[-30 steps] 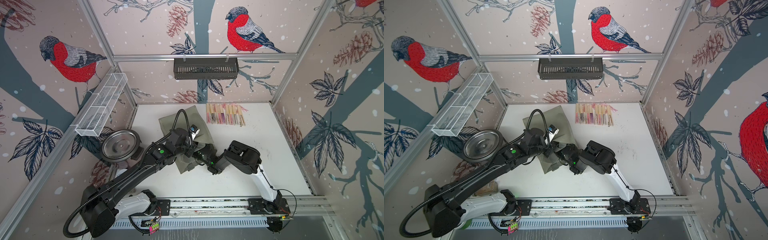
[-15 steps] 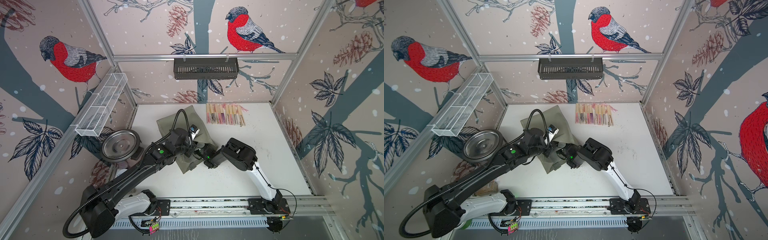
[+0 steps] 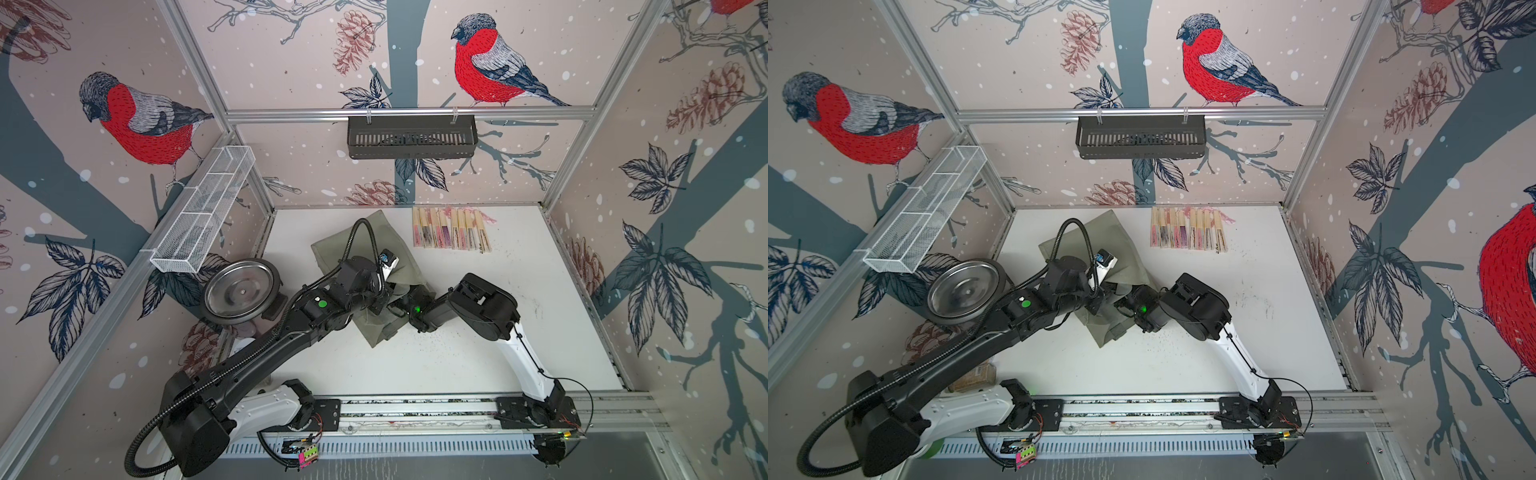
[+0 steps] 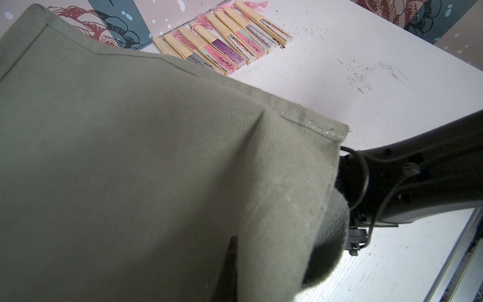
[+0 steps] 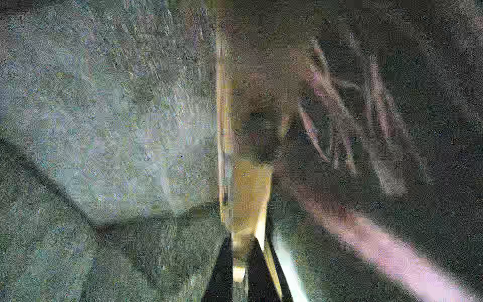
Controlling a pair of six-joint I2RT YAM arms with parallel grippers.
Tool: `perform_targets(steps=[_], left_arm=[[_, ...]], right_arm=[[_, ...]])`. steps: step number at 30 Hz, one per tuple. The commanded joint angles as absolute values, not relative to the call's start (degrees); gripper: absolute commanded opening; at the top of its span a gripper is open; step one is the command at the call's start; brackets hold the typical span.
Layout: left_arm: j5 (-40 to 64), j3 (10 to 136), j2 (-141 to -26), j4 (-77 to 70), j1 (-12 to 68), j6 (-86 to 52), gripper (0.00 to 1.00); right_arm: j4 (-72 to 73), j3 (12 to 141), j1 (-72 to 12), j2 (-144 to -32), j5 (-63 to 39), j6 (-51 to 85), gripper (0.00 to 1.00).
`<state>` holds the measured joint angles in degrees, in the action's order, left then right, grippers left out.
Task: Take out the folding fans from the tote bags
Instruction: Pick up the folding fan from the canvas bag.
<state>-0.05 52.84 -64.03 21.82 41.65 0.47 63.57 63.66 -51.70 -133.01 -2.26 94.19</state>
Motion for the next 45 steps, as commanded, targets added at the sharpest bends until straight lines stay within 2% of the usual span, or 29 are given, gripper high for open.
perform_targets(steps=[1,14,20,31,34,37,41,45], left_arm=[[0.14,52.98,-63.70,21.54,41.66,0.79,0.00],[-0.75,52.85,-63.52,21.58,41.66,0.88,0.00],[-0.40,52.91,-63.62,21.70,41.65,0.96,0.00],[-0.66,53.05,-64.07,21.86,41.66,1.05,0.00],[-0.62,53.00,-64.15,21.95,41.66,1.05,0.00],[-0.70,52.98,-64.07,21.94,41.65,1.05,0.00],[-0.31,52.94,-63.90,21.91,41.66,1.03,0.00],[0.04,52.98,-63.87,21.71,41.66,1.05,0.00]], right_arm=[[63.16,61.26,-51.85,-129.48,-5.17,91.48,0.06],[63.19,46.69,-53.09,-116.79,-12.23,86.51,0.07],[60.14,40.20,-53.33,-112.27,-15.92,79.96,0.08],[54.93,35.42,-54.73,-107.36,-19.77,69.23,0.09],[51.53,37.29,-55.26,-107.31,-18.99,67.01,0.13],[46.75,40.00,-55.32,-108.33,-17.64,65.38,0.23],[49.12,41.66,-54.92,-111.34,-17.68,66.70,0.36],[49.85,44.20,-55.16,-113.49,-17.59,68.16,0.42]])
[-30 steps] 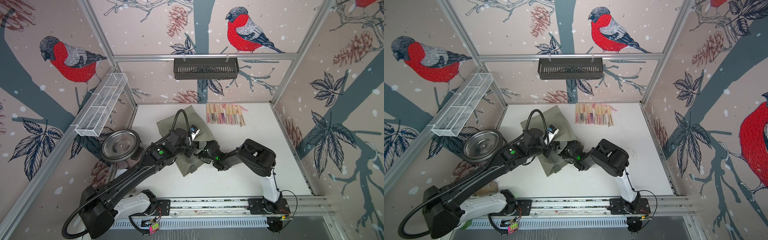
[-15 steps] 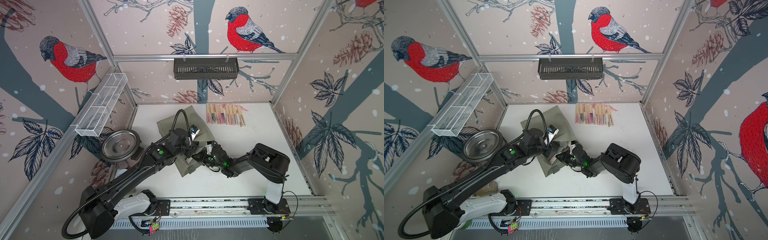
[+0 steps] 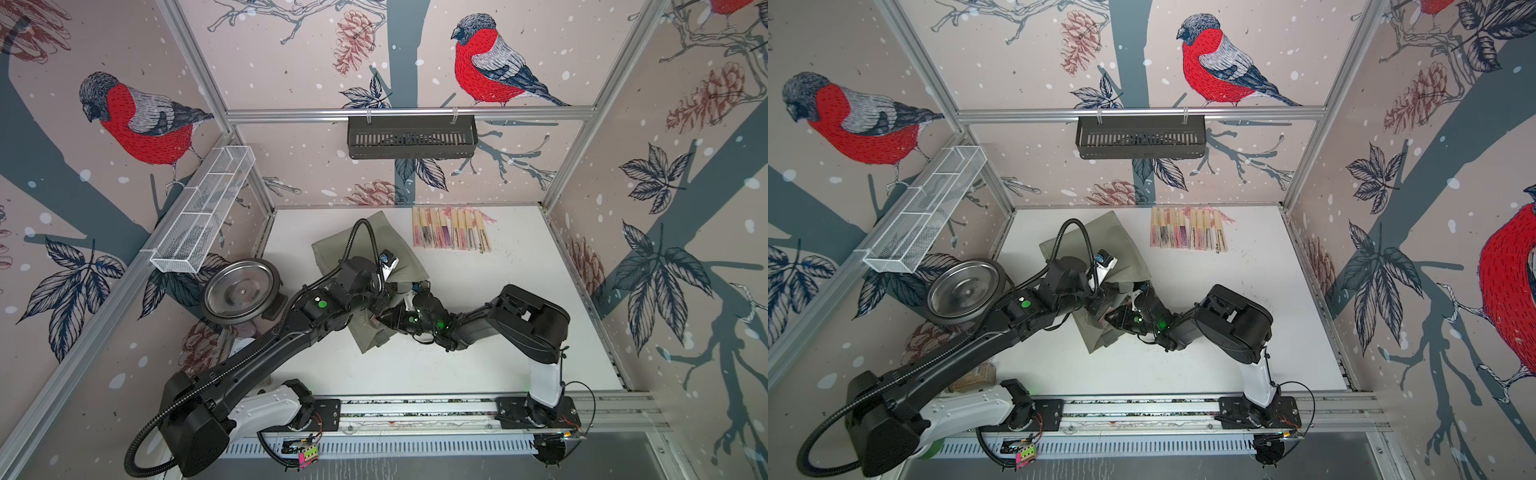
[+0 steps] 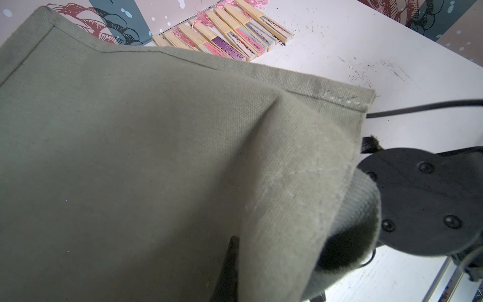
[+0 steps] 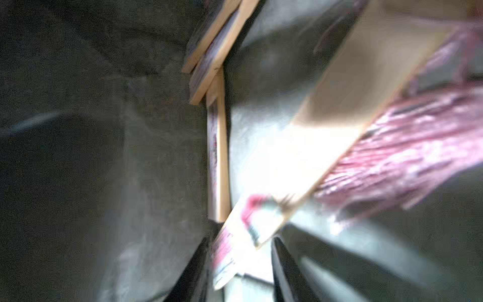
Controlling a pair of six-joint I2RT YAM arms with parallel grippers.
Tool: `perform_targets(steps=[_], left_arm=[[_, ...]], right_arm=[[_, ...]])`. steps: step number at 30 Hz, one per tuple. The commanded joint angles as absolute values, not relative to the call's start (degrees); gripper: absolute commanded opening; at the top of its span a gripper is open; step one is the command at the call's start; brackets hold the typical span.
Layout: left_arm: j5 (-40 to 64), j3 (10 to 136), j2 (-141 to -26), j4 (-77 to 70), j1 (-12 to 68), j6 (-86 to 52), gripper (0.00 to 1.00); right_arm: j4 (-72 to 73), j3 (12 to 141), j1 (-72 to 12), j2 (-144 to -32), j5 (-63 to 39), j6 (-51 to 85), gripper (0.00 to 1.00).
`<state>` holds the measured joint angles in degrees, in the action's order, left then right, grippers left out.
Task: Take out the folding fans from the tote bags
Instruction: Pick up the folding fan from the canvas bag.
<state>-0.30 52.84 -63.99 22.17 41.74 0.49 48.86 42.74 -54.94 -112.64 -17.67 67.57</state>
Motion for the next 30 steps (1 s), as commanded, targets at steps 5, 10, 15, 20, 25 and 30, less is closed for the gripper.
perform_targets(steps=[5,10,15,20,25,30], left_arm=[[0.35,53.00,-64.32,21.72,41.62,0.97,0.00],[0.31,53.13,-64.10,21.86,41.66,1.05,0.00],[0.49,53.01,-64.35,21.69,41.67,0.97,0.00],[0.48,53.15,-65.17,21.82,41.66,0.97,0.00],[0.27,52.92,-64.62,21.74,41.66,0.97,0.00],[0.18,53.19,-65.11,21.94,41.66,0.97,0.00]], right_arm=[[49.95,46.63,-55.78,-115.94,-15.74,71.65,0.46],[50.09,49.89,-56.31,-119.73,-16.24,75.83,0.47],[51.02,53.04,-56.74,-122.36,-17.40,75.76,0.41],[53.41,53.09,-56.68,-123.55,-20.04,76.68,0.34],[51.57,53.14,-56.72,-123.93,-20.29,75.32,0.28],[52.44,52.51,-57.04,-124.13,-20.91,74.60,0.23]])
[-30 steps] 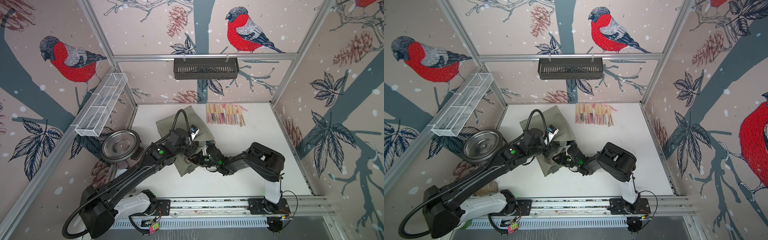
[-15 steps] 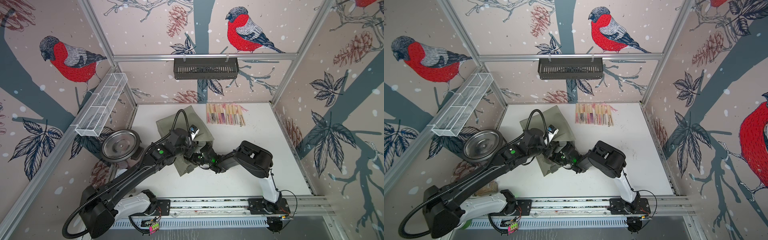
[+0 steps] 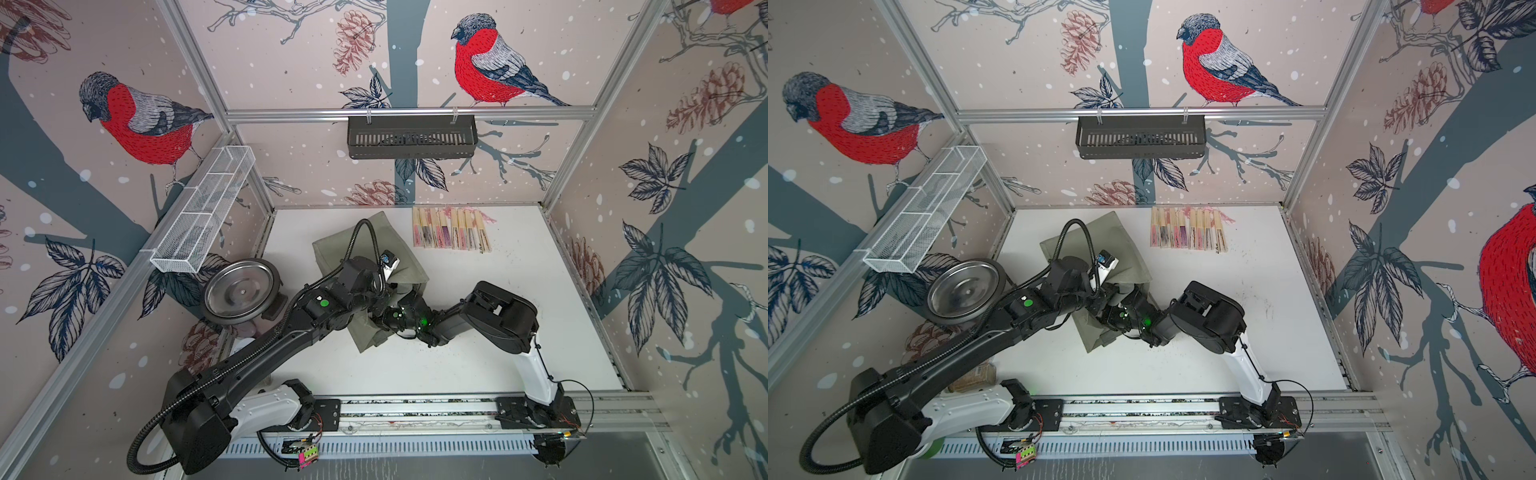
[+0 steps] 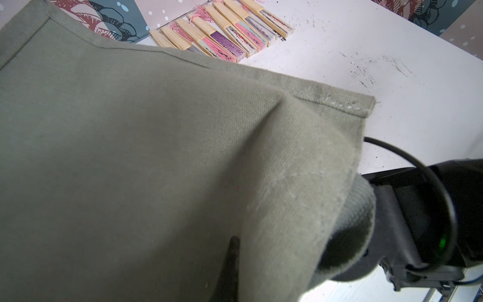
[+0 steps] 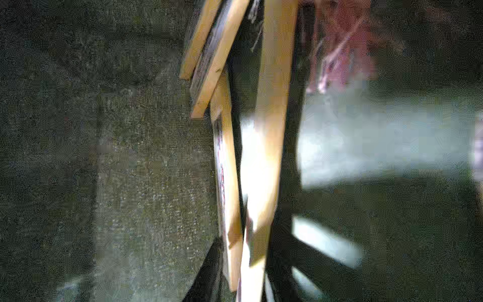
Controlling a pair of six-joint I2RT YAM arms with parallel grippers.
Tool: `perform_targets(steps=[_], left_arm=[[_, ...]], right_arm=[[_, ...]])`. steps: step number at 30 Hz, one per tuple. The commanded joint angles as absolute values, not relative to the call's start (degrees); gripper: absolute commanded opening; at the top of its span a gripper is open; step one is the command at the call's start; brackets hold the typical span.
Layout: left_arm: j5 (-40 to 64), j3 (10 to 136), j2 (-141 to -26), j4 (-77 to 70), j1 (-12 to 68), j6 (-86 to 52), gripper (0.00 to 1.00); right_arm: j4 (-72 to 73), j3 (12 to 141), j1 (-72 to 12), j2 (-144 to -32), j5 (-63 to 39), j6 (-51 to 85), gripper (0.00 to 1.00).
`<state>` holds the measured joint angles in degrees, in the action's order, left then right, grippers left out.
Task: Take out the folding fans from the tote bags
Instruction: Pick up the folding fan from the canvas bag.
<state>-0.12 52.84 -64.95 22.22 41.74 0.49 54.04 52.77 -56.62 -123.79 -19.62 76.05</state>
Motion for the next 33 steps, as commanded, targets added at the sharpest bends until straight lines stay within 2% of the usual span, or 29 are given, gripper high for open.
perform_targets(steps=[1,9,28,33], left_arm=[[0.09,53.14,-65.13,21.93,41.66,0.94,0.00],[-0.10,52.74,-64.29,21.62,41.66,0.97,0.00],[-0.09,53.21,-64.89,21.92,41.66,0.97,0.00],[-0.66,52.99,-64.43,21.72,41.66,0.97,0.00]], right_arm=[[52.02,52.47,-56.91,-123.85,-21.03,74.30,0.22],[48.17,50.91,-56.46,-118.65,-20.79,70.84,0.14],[40.90,34.93,-55.04,-99.14,-25.42,62.16,0.10],[34.87,32.85,-54.17,-94.24,-27.20,56.93,0.09]])
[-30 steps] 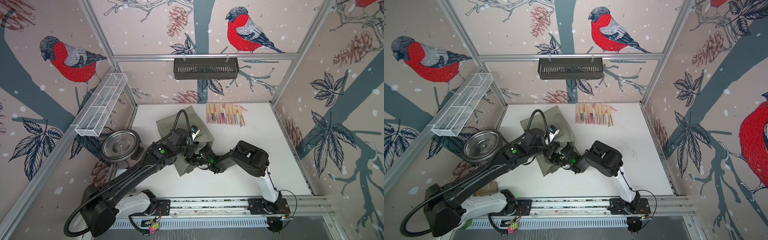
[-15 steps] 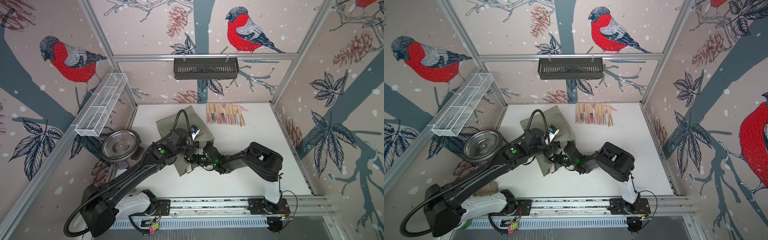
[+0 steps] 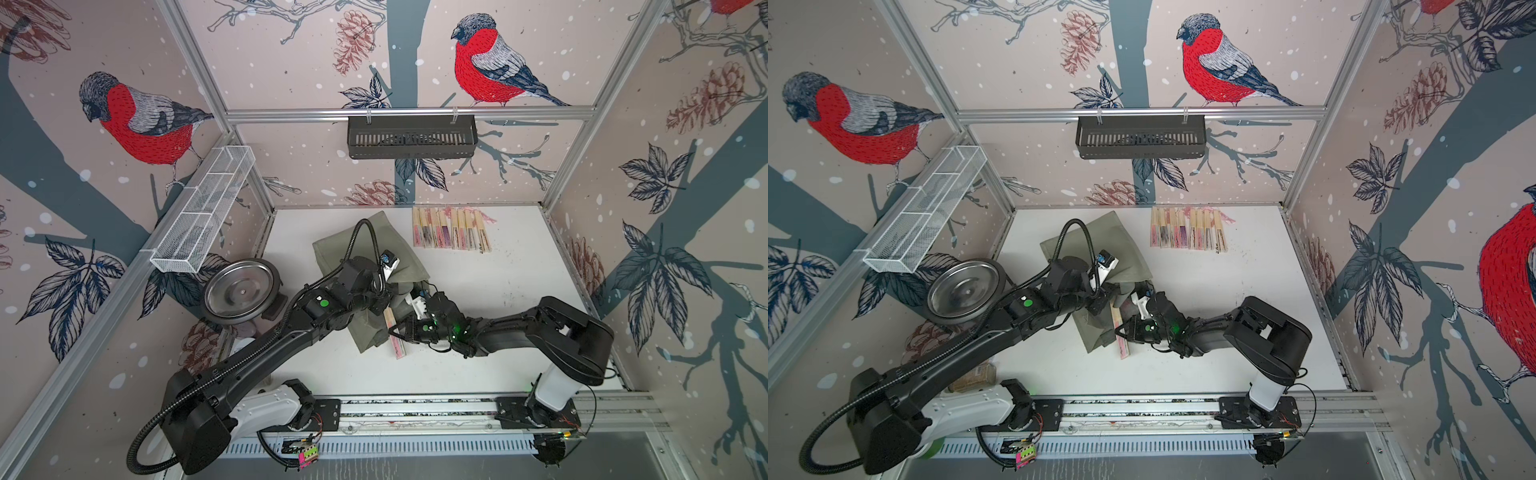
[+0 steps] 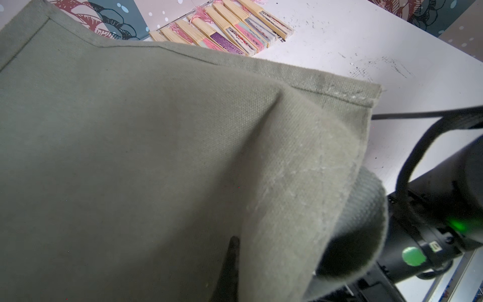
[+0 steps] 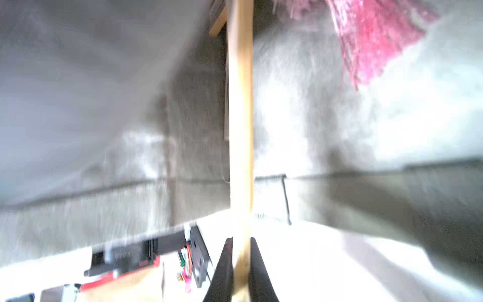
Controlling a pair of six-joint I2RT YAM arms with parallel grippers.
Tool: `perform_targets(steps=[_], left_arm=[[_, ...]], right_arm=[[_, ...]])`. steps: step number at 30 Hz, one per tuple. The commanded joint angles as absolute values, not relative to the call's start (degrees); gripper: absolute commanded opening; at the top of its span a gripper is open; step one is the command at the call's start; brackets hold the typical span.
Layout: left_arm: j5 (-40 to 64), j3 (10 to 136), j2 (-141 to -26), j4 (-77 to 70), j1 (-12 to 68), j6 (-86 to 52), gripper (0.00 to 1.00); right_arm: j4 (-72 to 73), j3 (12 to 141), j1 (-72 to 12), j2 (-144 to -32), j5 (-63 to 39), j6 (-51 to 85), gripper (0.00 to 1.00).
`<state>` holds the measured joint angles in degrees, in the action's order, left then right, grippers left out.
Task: Take out the folding fans from the tote bags
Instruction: Pick up the folding fan from the canvas bag.
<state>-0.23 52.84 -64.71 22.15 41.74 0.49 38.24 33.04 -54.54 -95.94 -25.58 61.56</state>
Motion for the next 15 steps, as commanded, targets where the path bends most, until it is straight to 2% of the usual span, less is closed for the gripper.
perform_targets(steps=[1,6,15], left_arm=[[-0.70,53.03,-64.36,21.86,41.66,1.01,0.00],[-0.63,52.83,-64.07,21.62,41.67,0.89,0.00],[-0.75,53.18,-64.89,21.84,41.66,0.97,0.00]], right_arm=[[32.75,32.95,-54.02,-93.52,-27.54,55.71,0.09],[26.76,31.75,-54.22,-89.97,-28.37,51.62,0.09],[14.77,28.78,-54.49,-77.26,-26.17,45.12,0.09]])
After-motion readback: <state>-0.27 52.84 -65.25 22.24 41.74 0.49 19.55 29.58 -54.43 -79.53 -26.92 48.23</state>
